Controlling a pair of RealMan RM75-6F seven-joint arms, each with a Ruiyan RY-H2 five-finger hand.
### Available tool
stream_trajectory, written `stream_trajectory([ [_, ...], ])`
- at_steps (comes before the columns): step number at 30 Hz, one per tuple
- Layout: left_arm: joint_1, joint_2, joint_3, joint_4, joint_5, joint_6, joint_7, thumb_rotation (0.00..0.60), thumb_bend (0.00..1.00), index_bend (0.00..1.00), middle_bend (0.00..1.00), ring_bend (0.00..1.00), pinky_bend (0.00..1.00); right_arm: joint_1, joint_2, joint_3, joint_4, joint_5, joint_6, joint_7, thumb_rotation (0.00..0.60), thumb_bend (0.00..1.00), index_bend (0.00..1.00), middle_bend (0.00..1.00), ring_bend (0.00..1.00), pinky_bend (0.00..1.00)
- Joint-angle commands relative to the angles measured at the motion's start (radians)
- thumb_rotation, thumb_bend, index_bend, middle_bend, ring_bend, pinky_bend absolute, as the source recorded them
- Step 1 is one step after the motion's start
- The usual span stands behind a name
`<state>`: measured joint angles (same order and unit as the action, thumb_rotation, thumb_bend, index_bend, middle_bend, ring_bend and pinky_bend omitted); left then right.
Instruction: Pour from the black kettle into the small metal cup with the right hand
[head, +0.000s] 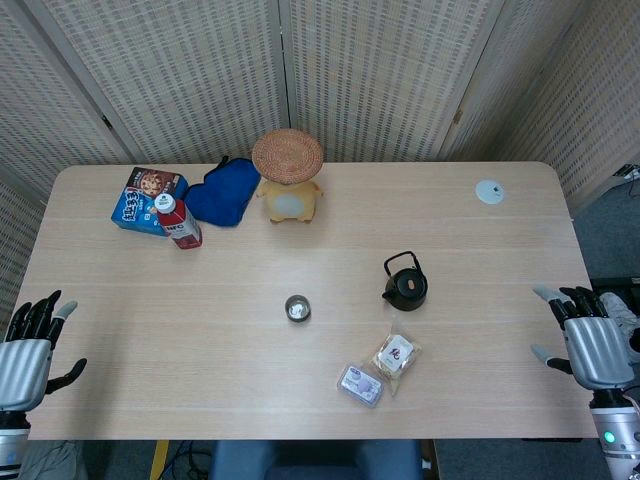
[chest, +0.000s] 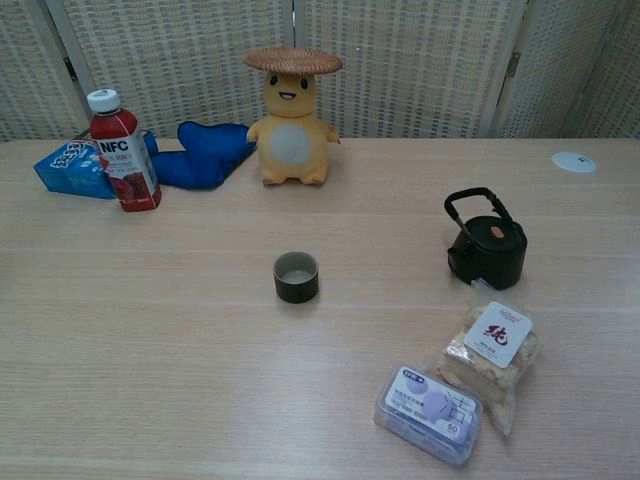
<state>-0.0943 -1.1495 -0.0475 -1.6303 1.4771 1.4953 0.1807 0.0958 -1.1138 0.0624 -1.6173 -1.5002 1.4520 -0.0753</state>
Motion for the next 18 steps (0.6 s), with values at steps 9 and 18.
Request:
stream_trajectory([
  [9,0.002,0.003,0.002,0.002,0.021,0.015,-0.014,0.600,0.24,0.13,0.00,0.06,0.00,0.009,0.012,0.004,-0.002,-0.037,0.018,0.020,0.600,0.06,0.22,0.31,0.20,0.19],
  [18,0.007,0.009,0.006,-0.004,0.029,0.021,-0.019,0.600,0.24,0.13,0.00,0.06,0.00,0.127,0.082,0.028,-0.076,-0.039,-0.152,0.016,0.600,0.08,0.22,0.31,0.20,0.19],
])
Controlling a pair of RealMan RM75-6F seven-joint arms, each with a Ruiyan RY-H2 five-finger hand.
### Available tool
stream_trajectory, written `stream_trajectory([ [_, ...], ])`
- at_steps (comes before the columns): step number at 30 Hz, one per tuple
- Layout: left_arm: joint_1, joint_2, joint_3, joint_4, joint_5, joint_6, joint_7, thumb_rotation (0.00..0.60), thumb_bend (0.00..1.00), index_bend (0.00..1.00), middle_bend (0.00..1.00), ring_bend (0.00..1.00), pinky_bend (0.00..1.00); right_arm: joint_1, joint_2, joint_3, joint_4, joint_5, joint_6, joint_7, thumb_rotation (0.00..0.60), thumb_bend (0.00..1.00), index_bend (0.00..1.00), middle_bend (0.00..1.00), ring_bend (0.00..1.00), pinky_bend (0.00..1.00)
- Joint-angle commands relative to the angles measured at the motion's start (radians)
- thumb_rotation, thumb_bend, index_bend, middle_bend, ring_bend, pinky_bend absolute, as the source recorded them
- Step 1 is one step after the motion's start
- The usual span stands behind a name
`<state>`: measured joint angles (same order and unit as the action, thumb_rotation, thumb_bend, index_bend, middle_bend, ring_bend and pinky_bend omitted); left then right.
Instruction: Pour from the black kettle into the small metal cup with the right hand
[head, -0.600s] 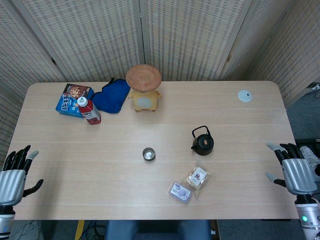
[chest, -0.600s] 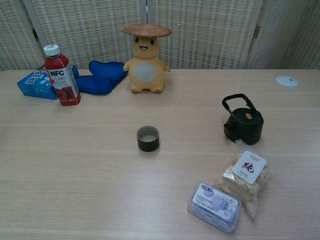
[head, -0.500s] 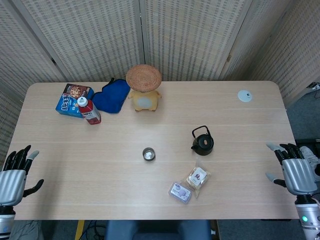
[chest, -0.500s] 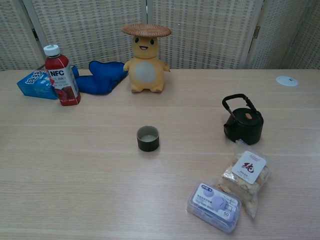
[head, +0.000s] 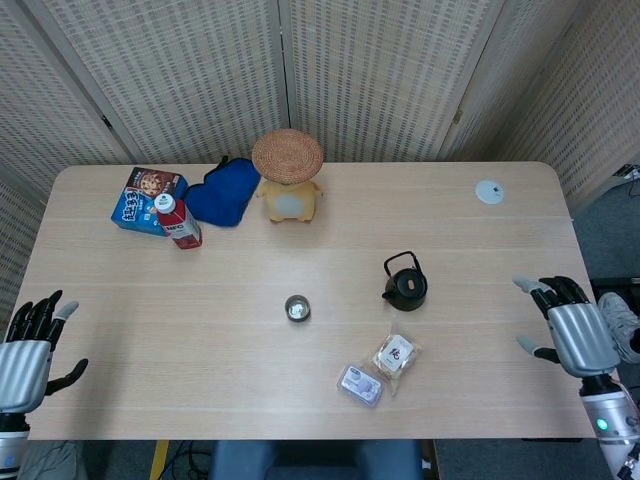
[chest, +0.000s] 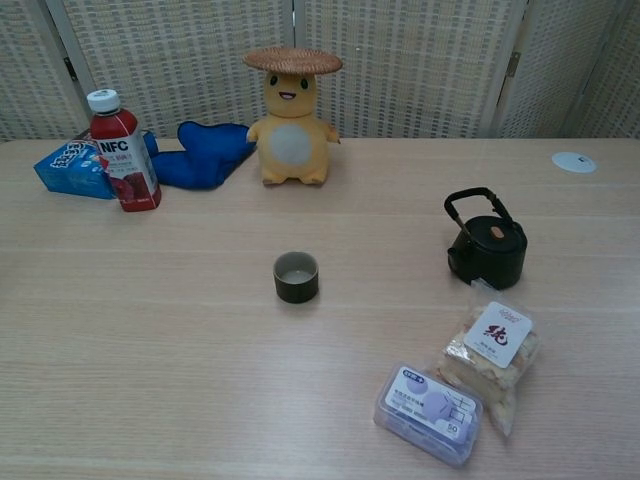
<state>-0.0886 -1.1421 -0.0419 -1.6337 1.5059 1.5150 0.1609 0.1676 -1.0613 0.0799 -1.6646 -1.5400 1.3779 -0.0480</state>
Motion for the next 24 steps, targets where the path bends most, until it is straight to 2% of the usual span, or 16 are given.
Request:
stream_trajectory([
  [1,0.002,0.003,0.000,-0.002,-0.001,0.003,0.001,0.600,0.24,0.13,0.00,0.06,0.00,0.073,0.037,0.013,-0.037,0.003,-0.107,-0.013,0.600,0.08,0.21,0.30,0.20,0.19],
  [6,0.006,0.006,0.001,-0.008,-0.005,0.004,0.006,0.600,0.24,0.13,0.00,0.06,0.00,0.187,0.050,0.044,-0.058,0.034,-0.265,-0.007,0.600,0.08,0.17,0.28,0.19,0.19],
  [12,0.007,0.007,0.003,-0.014,-0.010,-0.003,0.015,0.600,0.24,0.13,0.00,0.06,0.00,0.313,-0.004,0.077,-0.020,0.077,-0.417,-0.011,0.600,0.08,0.15,0.24,0.07,0.13],
  [19,0.005,0.007,0.004,-0.020,-0.014,-0.011,0.026,0.600,0.24,0.13,0.00,0.06,0.00,0.454,-0.091,0.118,0.069,0.185,-0.592,-0.013,0.600,0.08,0.15,0.24,0.05,0.11],
  [24,0.009,0.006,0.006,-0.019,-0.018,-0.009,0.034,0.600,0.24,0.13,0.00,0.06,0.00,0.533,-0.148,0.129,0.138,0.251,-0.684,-0.032,0.600,0.08,0.15,0.24,0.05,0.11],
])
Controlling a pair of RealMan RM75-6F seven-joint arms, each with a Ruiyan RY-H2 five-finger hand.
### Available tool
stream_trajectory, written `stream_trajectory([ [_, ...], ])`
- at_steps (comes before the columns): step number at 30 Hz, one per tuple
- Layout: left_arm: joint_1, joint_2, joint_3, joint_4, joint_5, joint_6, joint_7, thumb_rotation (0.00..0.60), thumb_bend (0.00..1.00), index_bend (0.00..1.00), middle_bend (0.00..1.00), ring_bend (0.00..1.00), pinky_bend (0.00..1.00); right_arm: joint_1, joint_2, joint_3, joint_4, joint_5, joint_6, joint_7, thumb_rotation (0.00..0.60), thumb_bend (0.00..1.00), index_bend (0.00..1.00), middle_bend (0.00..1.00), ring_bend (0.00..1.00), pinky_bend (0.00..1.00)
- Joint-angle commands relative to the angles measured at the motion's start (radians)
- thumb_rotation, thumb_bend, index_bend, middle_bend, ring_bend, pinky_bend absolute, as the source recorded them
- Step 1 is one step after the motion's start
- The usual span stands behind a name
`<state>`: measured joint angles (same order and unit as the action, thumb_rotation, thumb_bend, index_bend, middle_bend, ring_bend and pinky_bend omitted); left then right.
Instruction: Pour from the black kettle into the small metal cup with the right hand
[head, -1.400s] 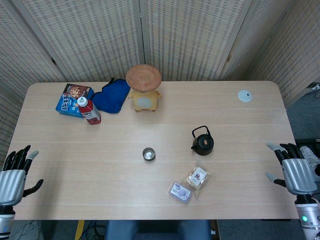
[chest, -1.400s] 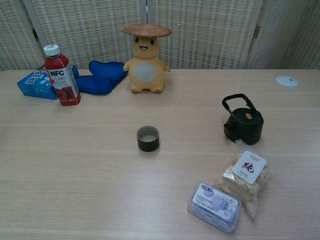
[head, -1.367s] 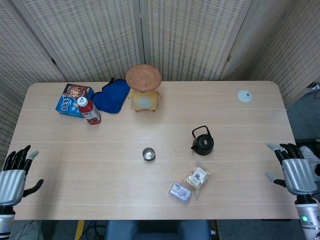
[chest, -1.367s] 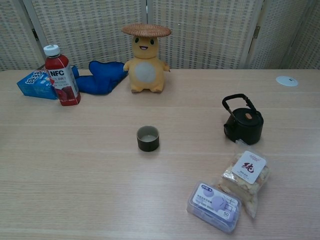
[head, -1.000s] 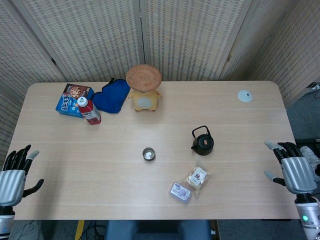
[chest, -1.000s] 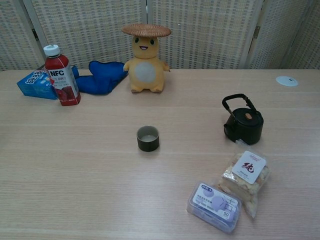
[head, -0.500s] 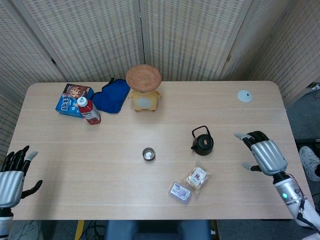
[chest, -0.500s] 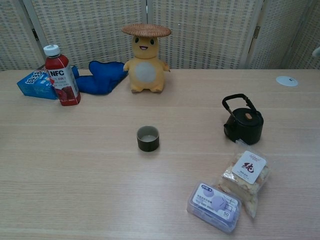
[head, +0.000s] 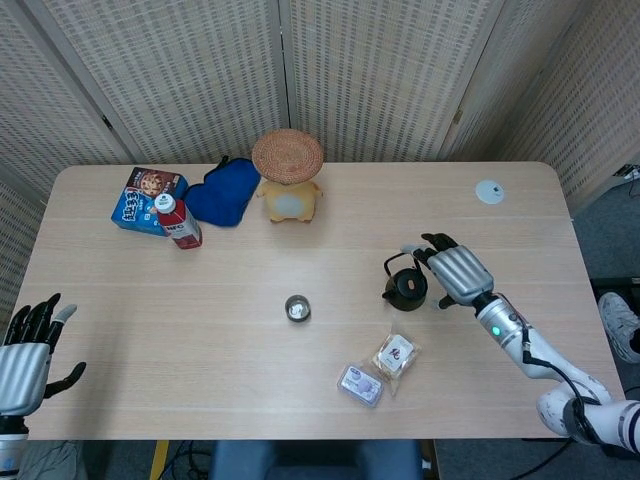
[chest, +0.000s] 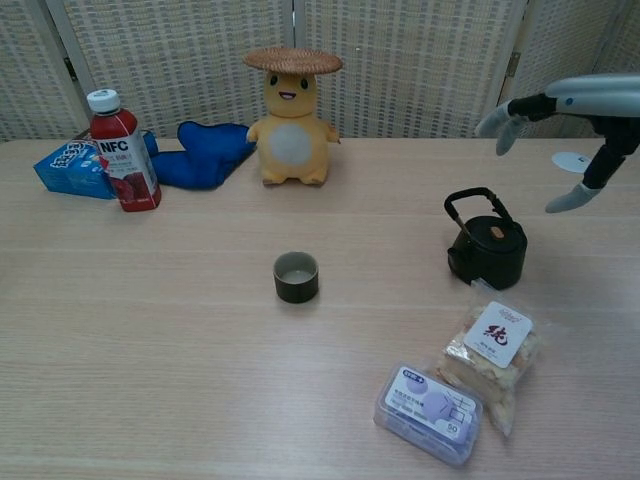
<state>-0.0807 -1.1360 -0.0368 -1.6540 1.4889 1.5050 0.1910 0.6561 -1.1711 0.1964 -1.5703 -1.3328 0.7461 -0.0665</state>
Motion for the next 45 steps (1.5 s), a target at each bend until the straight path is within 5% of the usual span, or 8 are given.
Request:
stream_trajectory([
  [1,0.002,0.000,0.001,0.001,-0.002,0.000,0.006,0.600,0.24,0.13,0.00,0.06,0.00,0.063,-0.050,0.015,0.059,0.061,-0.075,-0.016,0.600,0.08,0.15,0.24,0.05,0.10],
  [17,0.001,0.005,0.004,-0.009,-0.022,-0.020,0.025,0.600,0.24,0.13,0.00,0.06,0.00,0.259,-0.197,0.012,0.275,0.279,-0.283,-0.037,0.600,0.16,0.15,0.26,0.05,0.10],
  [24,-0.002,0.002,0.007,-0.005,-0.016,-0.027,0.021,0.600,0.24,0.13,0.00,0.06,0.00,0.302,-0.247,-0.009,0.343,0.355,-0.291,-0.055,0.600,0.29,0.15,0.30,0.05,0.10],
  [45,0.004,0.002,0.008,0.015,-0.001,-0.011,-0.004,0.600,0.24,0.13,0.00,0.06,0.00,0.351,-0.291,-0.084,0.409,0.484,-0.300,-0.067,0.600,0.33,0.15,0.40,0.05,0.10],
])
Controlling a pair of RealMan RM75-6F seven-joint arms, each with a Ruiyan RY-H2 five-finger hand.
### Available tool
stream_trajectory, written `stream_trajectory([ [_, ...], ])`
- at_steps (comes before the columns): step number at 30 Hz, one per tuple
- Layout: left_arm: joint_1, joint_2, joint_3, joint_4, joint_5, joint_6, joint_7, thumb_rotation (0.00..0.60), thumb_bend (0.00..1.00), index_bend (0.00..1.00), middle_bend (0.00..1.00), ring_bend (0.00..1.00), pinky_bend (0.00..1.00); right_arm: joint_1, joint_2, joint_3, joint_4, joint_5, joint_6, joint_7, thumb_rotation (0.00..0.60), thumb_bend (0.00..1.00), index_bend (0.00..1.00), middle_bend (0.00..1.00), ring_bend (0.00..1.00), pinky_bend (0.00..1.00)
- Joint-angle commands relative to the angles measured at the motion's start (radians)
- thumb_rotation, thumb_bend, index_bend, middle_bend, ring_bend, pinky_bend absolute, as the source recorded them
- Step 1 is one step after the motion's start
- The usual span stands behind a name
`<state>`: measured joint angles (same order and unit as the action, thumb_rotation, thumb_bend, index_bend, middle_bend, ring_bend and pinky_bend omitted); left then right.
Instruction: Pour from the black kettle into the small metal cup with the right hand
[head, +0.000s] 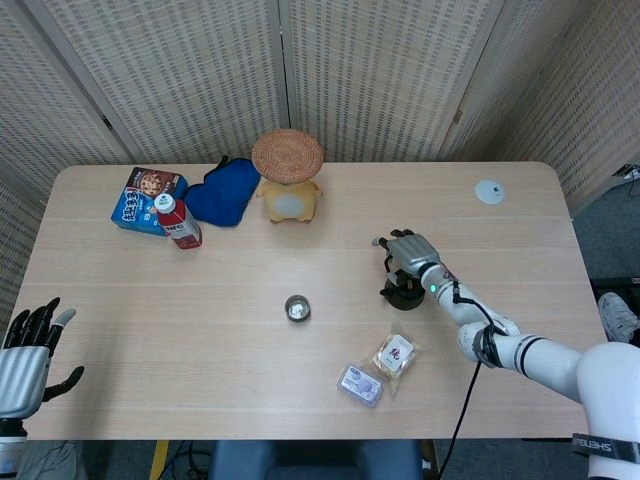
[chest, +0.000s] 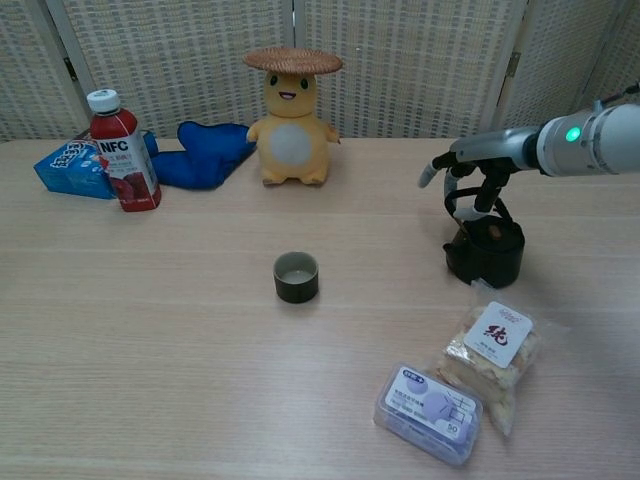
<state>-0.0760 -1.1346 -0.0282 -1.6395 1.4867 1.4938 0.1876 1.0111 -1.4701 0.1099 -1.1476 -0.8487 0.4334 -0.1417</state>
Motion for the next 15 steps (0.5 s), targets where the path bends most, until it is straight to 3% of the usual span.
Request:
stream_trajectory([
  [1,-0.001,0.001,-0.001,0.001,0.001,0.000,-0.002,0.600,0.24,0.13,0.00,0.06,0.00,-0.006,0.015,0.004,-0.024,-0.001,0.019,0.012,0.600,0.33,0.15,0.41,0.05,0.10],
  [15,-0.001,0.001,-0.003,0.001,0.005,0.003,-0.004,0.600,0.24,0.13,0.00,0.06,0.00,-0.046,0.147,-0.008,-0.227,-0.034,0.106,0.015,0.600,0.33,0.15,0.44,0.10,0.10],
])
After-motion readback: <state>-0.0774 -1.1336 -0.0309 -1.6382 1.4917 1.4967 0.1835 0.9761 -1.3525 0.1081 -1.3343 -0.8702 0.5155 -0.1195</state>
